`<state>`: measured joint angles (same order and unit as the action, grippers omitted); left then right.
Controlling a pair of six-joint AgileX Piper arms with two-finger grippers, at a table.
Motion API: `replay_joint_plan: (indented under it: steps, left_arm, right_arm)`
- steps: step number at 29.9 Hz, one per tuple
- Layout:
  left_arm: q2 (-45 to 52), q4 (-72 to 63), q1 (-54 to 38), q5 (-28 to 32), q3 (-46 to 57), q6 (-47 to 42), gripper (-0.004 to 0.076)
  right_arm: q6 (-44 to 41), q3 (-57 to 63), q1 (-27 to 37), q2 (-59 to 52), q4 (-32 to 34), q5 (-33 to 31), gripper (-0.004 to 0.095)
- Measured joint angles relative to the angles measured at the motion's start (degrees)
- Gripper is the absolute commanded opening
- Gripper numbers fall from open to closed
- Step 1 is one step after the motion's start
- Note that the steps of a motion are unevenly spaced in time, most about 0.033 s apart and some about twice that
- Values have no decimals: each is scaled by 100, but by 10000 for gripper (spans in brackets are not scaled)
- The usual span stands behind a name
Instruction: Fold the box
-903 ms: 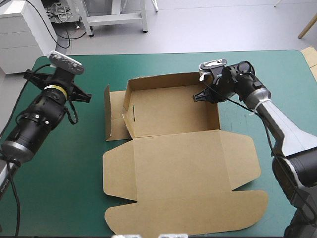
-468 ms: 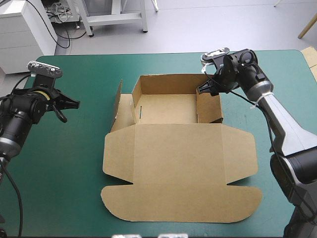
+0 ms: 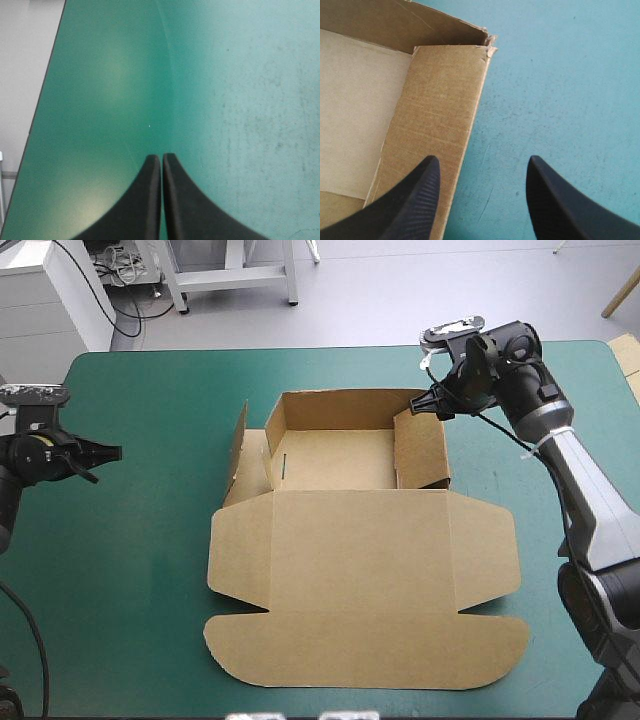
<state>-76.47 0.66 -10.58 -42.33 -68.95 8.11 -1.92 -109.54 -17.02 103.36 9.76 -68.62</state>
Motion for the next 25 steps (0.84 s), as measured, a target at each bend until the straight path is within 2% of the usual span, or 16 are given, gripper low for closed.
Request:
replay_joint_plan:
  steps: [7,19,22,25]
  left_arm:
    - [-100,-990,-579,-164,0,461,-1]
    - [-495,-1610,-634,-515,0,925,-6]
    - [-522,-1707,-634,-555,0,949,-6]
    - [-588,-1746,-634,-620,0,949,-6]
  right_arm:
    - [-62,409,0,241,44,45,483]
    - [-87,513,0,1079,-227,111,476]
    - [-92,513,0,1132,-283,149,375]
    - [-92,513,0,1132,-367,224,173]
